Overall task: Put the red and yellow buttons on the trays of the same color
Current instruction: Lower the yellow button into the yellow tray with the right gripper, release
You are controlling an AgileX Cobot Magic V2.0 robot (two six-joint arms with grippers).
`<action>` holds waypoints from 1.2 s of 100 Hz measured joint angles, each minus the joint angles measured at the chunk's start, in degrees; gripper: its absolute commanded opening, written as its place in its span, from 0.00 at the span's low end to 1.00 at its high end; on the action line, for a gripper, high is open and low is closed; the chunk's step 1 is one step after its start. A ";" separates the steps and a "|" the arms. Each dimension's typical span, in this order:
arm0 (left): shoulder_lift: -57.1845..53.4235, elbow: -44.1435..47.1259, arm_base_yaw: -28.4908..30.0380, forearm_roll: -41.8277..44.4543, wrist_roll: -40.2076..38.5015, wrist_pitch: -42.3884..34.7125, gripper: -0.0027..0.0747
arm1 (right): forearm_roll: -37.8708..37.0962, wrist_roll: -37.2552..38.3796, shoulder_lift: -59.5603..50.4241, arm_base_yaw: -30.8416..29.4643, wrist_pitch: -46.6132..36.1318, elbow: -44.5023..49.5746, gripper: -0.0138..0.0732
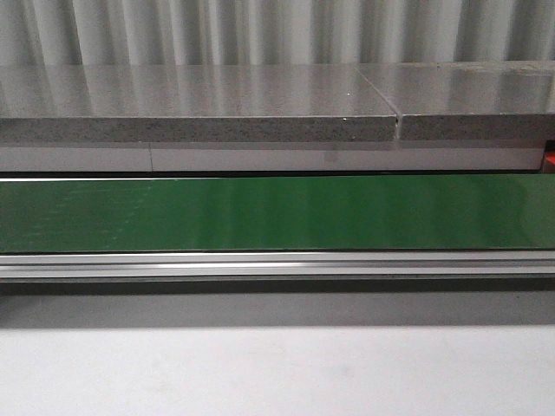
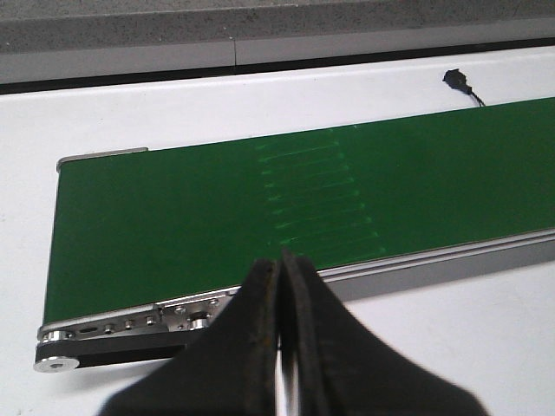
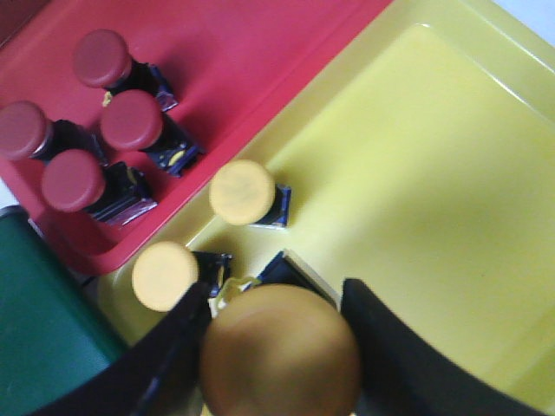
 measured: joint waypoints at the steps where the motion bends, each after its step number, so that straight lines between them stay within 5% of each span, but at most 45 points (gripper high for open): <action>1: 0.00 0.00 0.00 0.00 0.00 0.00 0.02 | 0.00 0.13 0.00 0.00 -0.43 0.15 0.31; 110: 0.00 0.00 0.00 0.00 0.00 0.00 0.02 | 4.12 1.14 16.55 -0.61 -11.91 6.76 0.31; 120: 0.00 0.00 0.00 0.00 0.00 0.00 0.02 | 4.24 1.14 16.79 -0.43 -12.54 6.76 0.40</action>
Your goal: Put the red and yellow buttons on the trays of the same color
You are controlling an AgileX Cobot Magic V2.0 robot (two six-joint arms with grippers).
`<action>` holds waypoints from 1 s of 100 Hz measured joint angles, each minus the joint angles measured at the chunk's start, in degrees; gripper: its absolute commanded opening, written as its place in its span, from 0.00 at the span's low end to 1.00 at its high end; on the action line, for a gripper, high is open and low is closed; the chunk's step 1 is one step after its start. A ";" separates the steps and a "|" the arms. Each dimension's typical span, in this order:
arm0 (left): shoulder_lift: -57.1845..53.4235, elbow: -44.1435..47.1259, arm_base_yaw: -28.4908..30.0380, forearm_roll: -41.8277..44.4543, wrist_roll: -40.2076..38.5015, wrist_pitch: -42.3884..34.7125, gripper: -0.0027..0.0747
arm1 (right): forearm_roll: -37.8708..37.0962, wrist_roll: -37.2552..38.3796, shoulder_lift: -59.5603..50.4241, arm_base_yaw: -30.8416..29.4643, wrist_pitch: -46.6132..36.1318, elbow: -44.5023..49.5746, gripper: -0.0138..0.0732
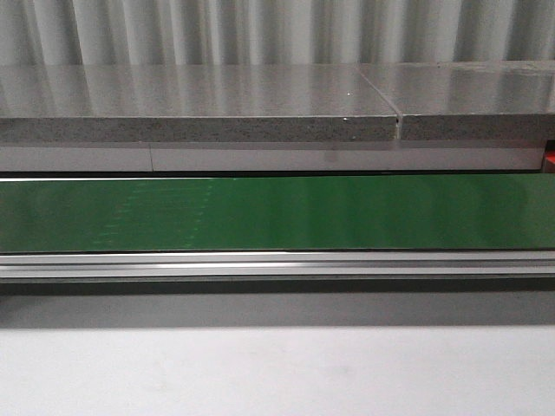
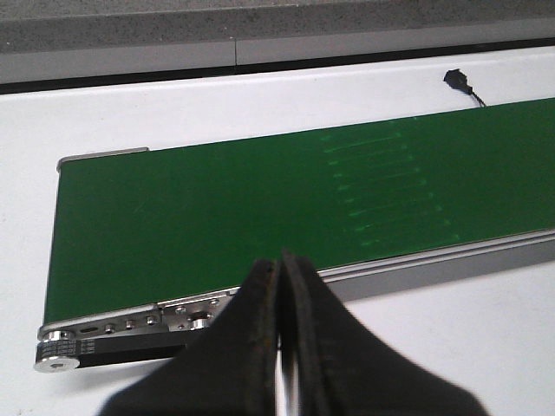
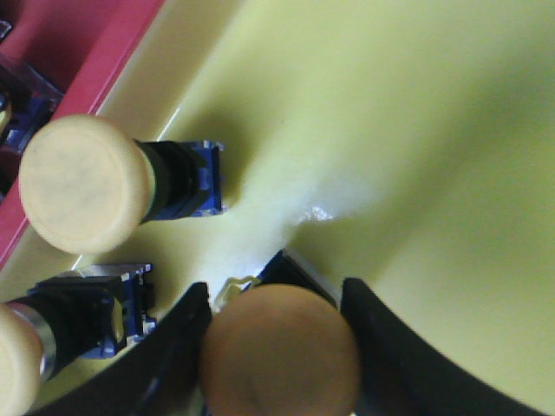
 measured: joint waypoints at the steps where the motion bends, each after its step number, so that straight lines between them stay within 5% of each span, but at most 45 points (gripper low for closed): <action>1: 0.00 0.00 0.00 0.00 0.00 0.00 0.02 | 0.00 0.00 0.00 0.00 0.02 0.00 0.41; 14: 0.00 0.00 0.00 0.00 0.00 0.00 0.02 | 0.06 0.00 0.02 0.30 -0.47 0.00 0.65; 24: 0.00 0.00 0.00 0.00 0.00 0.00 0.02 | 0.06 0.00 0.02 0.88 -0.57 0.00 0.74; 100: 0.00 0.00 0.00 0.00 0.00 0.00 0.02 | -0.99 -0.43 -8.39 1.52 0.47 0.00 0.72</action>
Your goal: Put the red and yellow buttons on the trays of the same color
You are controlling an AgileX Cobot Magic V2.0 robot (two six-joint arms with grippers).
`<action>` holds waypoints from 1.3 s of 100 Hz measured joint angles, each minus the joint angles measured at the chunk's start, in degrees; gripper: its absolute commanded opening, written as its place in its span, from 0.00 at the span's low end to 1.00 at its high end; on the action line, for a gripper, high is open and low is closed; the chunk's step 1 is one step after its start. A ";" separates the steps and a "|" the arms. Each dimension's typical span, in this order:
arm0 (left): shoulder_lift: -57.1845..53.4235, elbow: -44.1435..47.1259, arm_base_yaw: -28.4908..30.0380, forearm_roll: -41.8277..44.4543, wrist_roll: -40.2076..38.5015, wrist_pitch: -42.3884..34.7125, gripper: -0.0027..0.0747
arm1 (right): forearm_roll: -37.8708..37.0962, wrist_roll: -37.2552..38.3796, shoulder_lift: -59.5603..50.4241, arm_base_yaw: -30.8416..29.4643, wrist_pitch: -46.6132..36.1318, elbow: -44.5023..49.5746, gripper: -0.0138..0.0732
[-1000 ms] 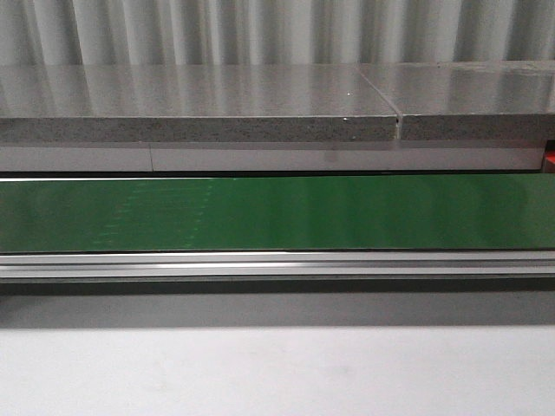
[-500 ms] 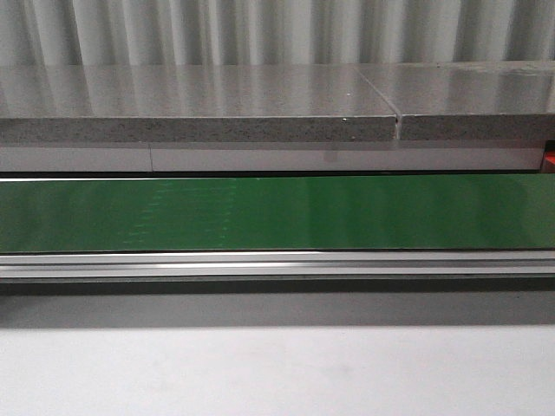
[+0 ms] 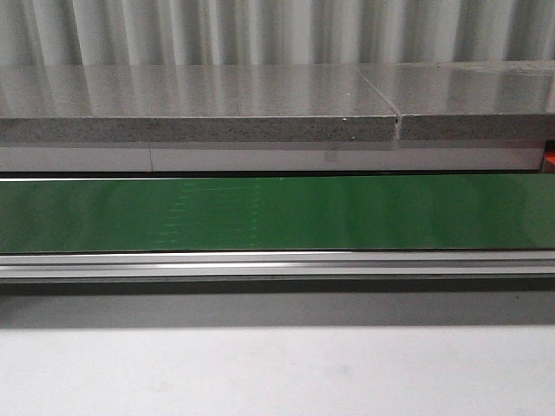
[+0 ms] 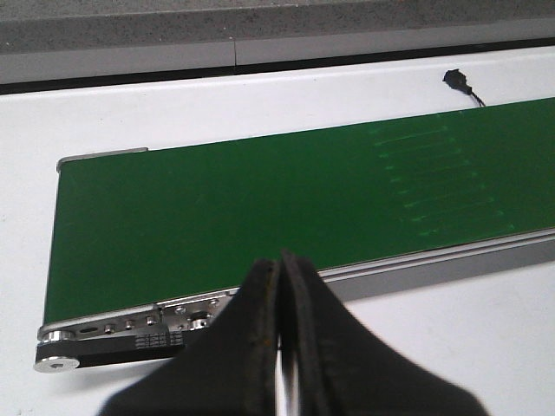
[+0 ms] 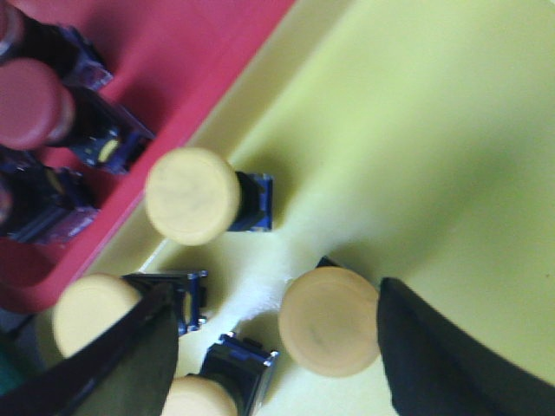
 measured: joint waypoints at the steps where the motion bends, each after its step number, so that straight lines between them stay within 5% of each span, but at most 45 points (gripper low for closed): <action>1: 0.00 0.00 0.00 0.00 0.00 0.00 0.02 | 0.00 0.00 -0.24 0.00 0.00 0.00 0.72; 23: 0.00 0.00 0.00 0.00 0.00 0.00 0.02 | -0.57 -0.35 -8.22 2.30 1.27 0.00 0.47; 52: 0.00 0.00 0.00 0.00 0.00 0.00 0.02 | -0.57 -2.08 -14.55 16.07 1.91 0.00 0.07; 100: 0.00 0.00 0.00 0.00 0.00 0.00 0.02 | -0.57 -4.23 -15.38 40.51 1.45 0.08 0.08; 130: 0.00 0.00 0.00 0.00 0.00 0.00 0.02 | -0.57 -6.45 -22.41 48.30 0.15 0.89 0.08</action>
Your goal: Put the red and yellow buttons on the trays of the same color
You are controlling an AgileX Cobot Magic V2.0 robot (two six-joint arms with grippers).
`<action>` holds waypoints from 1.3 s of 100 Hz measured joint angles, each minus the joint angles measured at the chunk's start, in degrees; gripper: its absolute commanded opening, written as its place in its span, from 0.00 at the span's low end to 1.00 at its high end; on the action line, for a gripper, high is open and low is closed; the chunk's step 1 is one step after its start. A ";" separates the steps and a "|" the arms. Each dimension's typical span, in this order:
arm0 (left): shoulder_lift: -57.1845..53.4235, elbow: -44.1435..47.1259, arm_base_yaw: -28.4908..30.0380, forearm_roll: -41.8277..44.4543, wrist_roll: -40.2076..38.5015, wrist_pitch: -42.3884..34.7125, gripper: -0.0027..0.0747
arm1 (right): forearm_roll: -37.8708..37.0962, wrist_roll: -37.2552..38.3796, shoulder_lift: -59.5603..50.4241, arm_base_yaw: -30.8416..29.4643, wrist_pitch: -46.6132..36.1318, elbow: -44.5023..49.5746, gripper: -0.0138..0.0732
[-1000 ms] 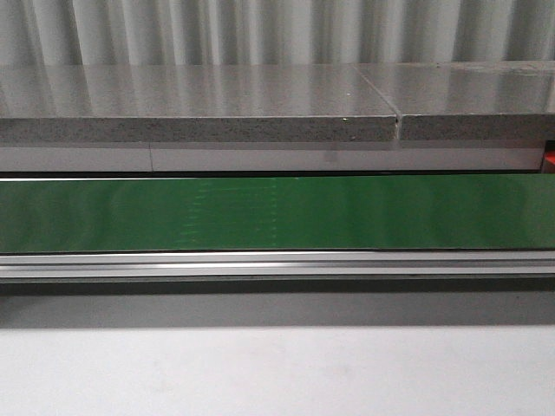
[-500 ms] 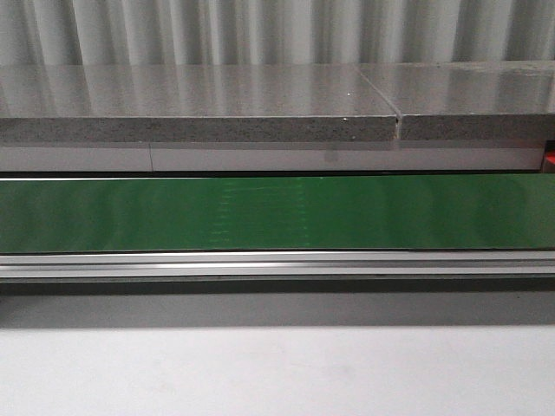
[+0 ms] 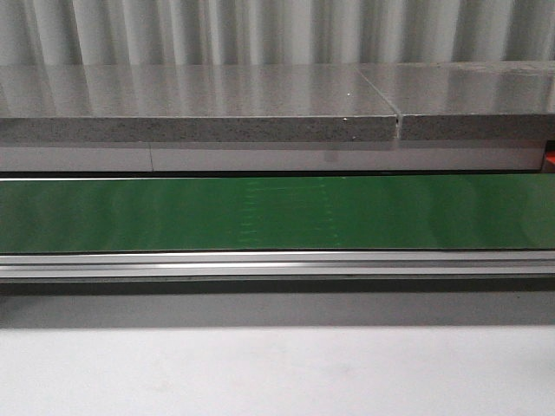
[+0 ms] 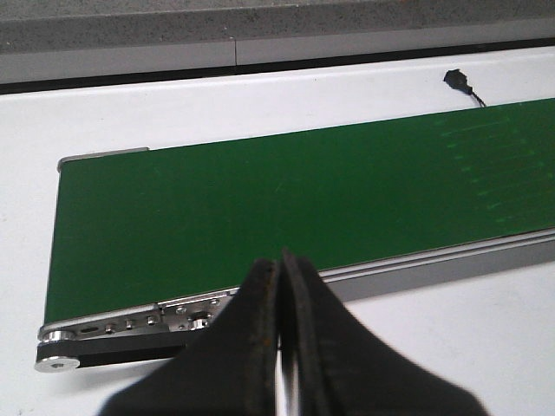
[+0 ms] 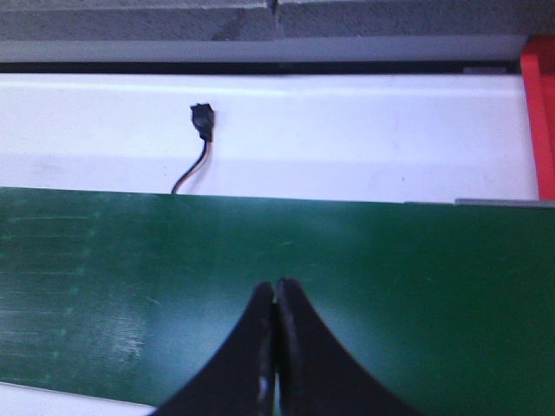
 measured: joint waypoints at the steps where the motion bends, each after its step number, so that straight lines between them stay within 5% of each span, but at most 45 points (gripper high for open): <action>1: 0.00 0.00 0.00 0.00 0.00 0.00 0.02 | 0.00 0.00 -0.47 0.19 -0.23 0.17 0.08; 55: 0.00 0.00 0.00 0.00 0.00 0.00 0.02 | -5.94 -0.35 -23.82 0.68 -12.25 15.29 0.08; 130: 0.00 0.00 0.00 0.00 0.00 0.00 0.02 | -3.58 -0.35 -49.97 0.68 -23.19 40.77 0.08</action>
